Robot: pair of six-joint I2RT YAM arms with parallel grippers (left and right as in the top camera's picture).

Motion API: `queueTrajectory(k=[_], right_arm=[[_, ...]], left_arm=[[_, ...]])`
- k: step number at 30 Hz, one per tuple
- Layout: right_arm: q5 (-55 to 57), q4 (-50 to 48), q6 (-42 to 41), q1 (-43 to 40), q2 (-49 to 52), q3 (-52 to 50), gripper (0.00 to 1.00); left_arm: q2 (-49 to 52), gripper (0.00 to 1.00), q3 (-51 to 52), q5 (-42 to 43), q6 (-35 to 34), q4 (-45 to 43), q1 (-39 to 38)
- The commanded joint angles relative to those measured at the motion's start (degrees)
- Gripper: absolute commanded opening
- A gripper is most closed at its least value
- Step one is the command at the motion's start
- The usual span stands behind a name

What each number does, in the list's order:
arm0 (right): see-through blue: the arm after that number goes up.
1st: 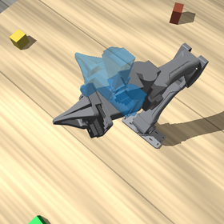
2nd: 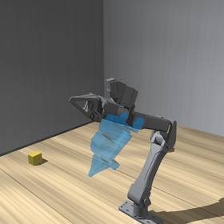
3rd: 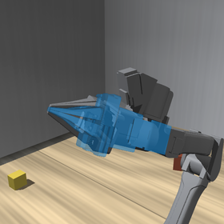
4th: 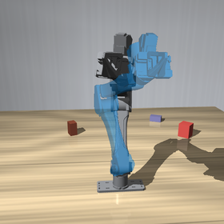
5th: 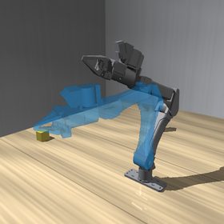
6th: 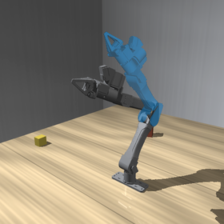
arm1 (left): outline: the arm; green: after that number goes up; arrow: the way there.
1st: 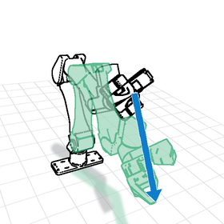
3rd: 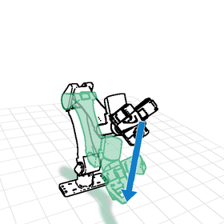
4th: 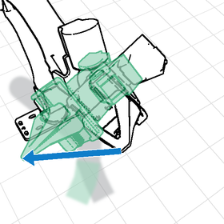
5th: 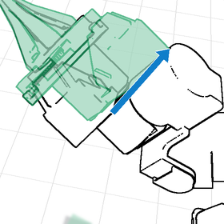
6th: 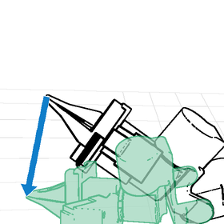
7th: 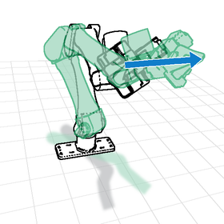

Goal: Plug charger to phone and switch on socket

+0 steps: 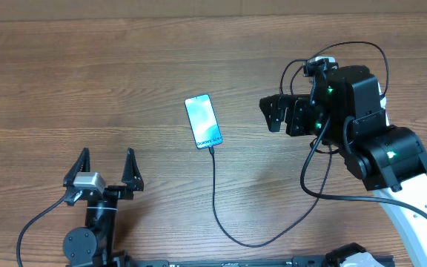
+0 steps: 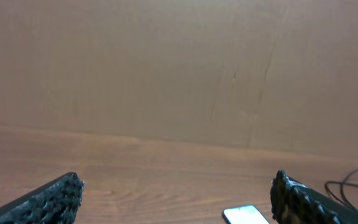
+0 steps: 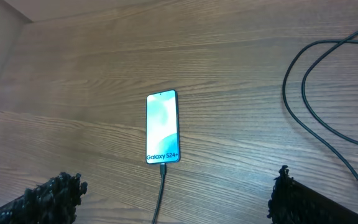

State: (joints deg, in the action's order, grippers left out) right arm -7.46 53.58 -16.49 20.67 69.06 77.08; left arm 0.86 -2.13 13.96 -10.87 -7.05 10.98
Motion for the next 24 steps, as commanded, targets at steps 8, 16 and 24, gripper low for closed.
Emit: queueTrajectory(k=[8, 16, 24], right_arm=[[0.1, -0.3, 0.3, 0.2, -0.5, 0.2, 1.00], [0.1, -0.3, 0.3, 0.2, -0.5, 0.2, 1.00], [0.1, -0.3, 0.3, 0.2, -0.5, 0.2, 1.00]], left_arm=[[-0.7, 1.00, 1.9, -8.4, -5.0, -0.9, 0.4], [-0.7, 1.00, 1.9, -9.5, -4.5, 11.3, 0.3], [-0.7, 1.00, 1.9, -9.5, -4.5, 11.2, 0.4]])
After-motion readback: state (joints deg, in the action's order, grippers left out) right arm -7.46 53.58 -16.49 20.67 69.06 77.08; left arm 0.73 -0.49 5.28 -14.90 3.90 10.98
